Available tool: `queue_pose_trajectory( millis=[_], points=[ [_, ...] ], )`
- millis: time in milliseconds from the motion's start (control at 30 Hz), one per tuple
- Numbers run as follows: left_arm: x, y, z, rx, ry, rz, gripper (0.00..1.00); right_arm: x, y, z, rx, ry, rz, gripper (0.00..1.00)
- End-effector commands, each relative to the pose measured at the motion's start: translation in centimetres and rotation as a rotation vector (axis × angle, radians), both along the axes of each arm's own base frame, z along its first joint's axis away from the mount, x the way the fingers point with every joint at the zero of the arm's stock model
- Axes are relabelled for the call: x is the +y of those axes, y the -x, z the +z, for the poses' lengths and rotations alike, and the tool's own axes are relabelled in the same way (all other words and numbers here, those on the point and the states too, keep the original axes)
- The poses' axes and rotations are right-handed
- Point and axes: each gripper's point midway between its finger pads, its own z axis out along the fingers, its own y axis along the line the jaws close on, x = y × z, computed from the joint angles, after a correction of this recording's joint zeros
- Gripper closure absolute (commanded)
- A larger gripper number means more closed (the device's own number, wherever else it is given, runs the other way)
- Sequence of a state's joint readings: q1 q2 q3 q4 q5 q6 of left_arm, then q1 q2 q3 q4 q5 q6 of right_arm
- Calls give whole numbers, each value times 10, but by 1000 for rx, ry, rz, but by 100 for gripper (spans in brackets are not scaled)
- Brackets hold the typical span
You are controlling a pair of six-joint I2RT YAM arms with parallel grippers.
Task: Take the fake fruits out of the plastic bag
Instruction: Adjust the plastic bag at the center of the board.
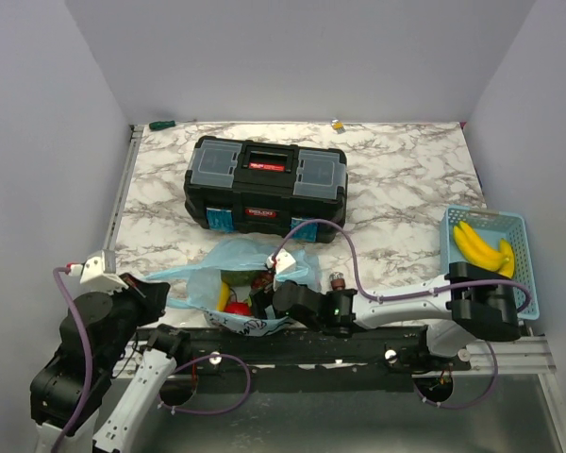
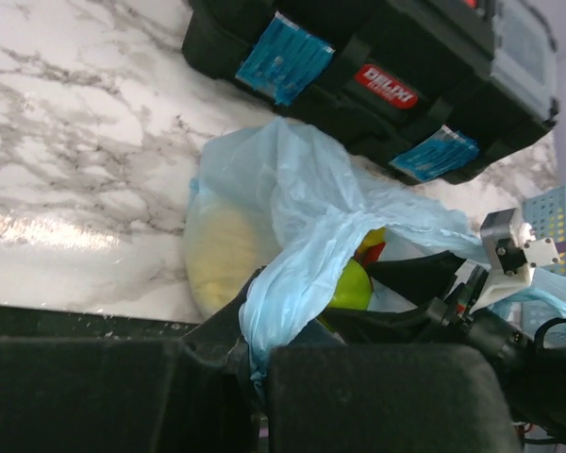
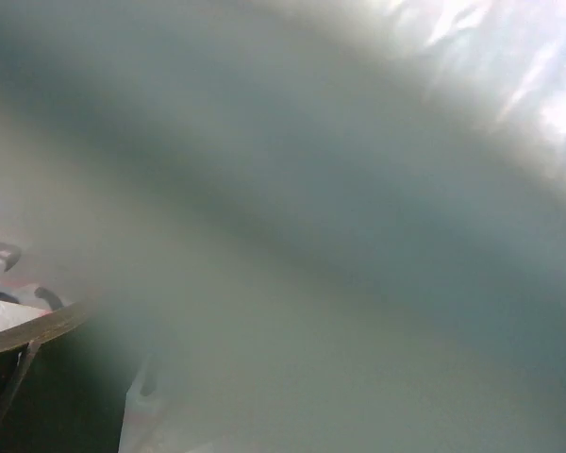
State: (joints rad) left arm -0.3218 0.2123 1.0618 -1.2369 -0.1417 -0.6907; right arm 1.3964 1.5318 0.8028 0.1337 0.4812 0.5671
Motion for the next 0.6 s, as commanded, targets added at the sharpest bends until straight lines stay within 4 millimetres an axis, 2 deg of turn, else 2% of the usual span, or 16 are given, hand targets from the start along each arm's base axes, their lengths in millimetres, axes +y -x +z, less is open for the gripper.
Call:
queue_pose_trajectory(
  millis=[0,33,67,167,200,267,300,333,433,500,567],
  points=[
    [10,6,-27,161,-80,36,100,-12,-10,-10,-50,61,-59,0],
    [8,8,-32,182,-83,24,98,-12,-11,-3,-60,45,-59,0],
    [6,10,-37,203,-84,5,90,-10,-12,7,-69,18,-59,0],
    [-5,18,-43,217,-59,-66,47,-8,-14,25,-83,-28,-67,0],
    [-9,22,-40,209,-46,-90,38,-8,-15,29,-85,-37,-73,0],
    [-17,30,-23,163,1,-139,16,-5,-15,34,-84,-45,-73,0],
    [-26,37,-10,128,37,-189,8,-2,-14,38,-81,-46,-66,0],
    [-35,42,2,97,77,-241,3,0,-13,41,-75,-47,-55,0],
    [-59,54,28,59,184,-370,1,8,-12,55,-73,-77,-40,0],
    [-66,55,28,98,240,-380,1,11,-12,65,-81,-91,-36,0],
    [-63,45,15,160,296,-286,1,13,-13,72,-84,-103,-35,0]
  ],
)
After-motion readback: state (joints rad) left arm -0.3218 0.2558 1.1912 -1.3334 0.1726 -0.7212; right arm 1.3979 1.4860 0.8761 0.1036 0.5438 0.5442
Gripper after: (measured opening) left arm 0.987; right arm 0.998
